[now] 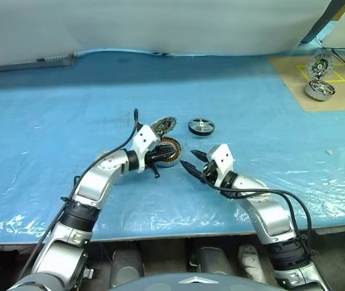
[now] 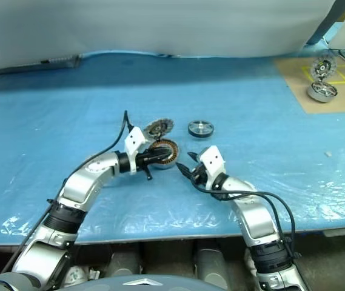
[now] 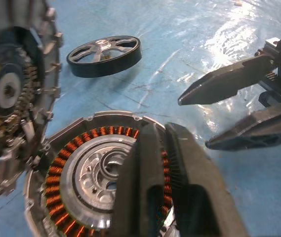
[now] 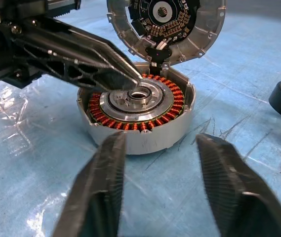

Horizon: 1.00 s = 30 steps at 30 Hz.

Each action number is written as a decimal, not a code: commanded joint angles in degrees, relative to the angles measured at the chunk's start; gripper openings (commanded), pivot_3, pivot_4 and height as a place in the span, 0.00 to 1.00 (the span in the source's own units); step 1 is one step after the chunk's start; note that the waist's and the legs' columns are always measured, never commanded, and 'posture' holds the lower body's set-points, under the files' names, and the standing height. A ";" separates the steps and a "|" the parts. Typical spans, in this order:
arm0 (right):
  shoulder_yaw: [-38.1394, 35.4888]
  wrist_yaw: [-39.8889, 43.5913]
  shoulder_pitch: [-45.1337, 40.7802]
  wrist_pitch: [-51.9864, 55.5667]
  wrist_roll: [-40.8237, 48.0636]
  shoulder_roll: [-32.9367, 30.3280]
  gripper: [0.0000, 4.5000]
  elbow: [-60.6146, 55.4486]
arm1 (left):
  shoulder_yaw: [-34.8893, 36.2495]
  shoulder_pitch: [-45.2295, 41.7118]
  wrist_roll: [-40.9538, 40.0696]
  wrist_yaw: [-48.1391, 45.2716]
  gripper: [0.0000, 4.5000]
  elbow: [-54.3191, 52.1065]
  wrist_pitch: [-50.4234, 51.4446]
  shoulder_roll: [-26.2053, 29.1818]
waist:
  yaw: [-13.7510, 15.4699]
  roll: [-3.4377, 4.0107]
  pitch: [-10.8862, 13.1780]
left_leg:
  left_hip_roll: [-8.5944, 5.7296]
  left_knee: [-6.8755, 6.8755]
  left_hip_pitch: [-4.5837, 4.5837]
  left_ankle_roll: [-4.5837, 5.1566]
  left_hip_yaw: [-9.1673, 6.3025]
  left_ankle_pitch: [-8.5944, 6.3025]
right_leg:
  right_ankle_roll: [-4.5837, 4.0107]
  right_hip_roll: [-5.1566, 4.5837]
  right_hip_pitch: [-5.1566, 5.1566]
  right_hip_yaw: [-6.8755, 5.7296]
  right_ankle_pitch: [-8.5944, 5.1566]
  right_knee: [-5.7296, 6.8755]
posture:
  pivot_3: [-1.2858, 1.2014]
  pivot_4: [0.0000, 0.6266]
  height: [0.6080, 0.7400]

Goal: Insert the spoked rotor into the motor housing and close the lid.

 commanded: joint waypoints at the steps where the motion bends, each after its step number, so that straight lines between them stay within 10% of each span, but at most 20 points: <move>1: 0.08 -1.11 -2.76 3.13 0.78 0.52 0.22 -4.20 | 1.75 2.74 -1.38 1.28 0.00 -4.89 0.17 0.61 | 0.01 0.00 0.00 | 0.01 -0.01 0.00 0.00 0.00 0.00 | 0.00 0.00 0.00 0.00 0.00 0.00 | 0.52 0.24 1.00; 4: 2.22 -3.65 -7.06 8.42 -2.58 0.37 0.01 -4.07 | 3.14 7.23 -0.85 2.79 0.00 -6.57 -3.96 0.72 | -0.04 0.01 0.00 | 0.01 -0.01 0.01 0.00 0.00 0.00 | 0.00 0.00 0.00 -0.01 0.00 0.00 | 0.52 0.24 1.00; 30: 10.65 -5.30 -23.29 33.56 -3.38 2.90 0.01 -1.62 | 6.91 20.60 1.39 10.91 0.00 -5.45 -18.21 0.01 | 0.13 0.04 0.02 | 0.03 -0.04 0.09 -0.04 0.00 0.01 | 0.04 0.02 -0.06 0.00 -0.01 0.03 | 0.52 0.24 1.00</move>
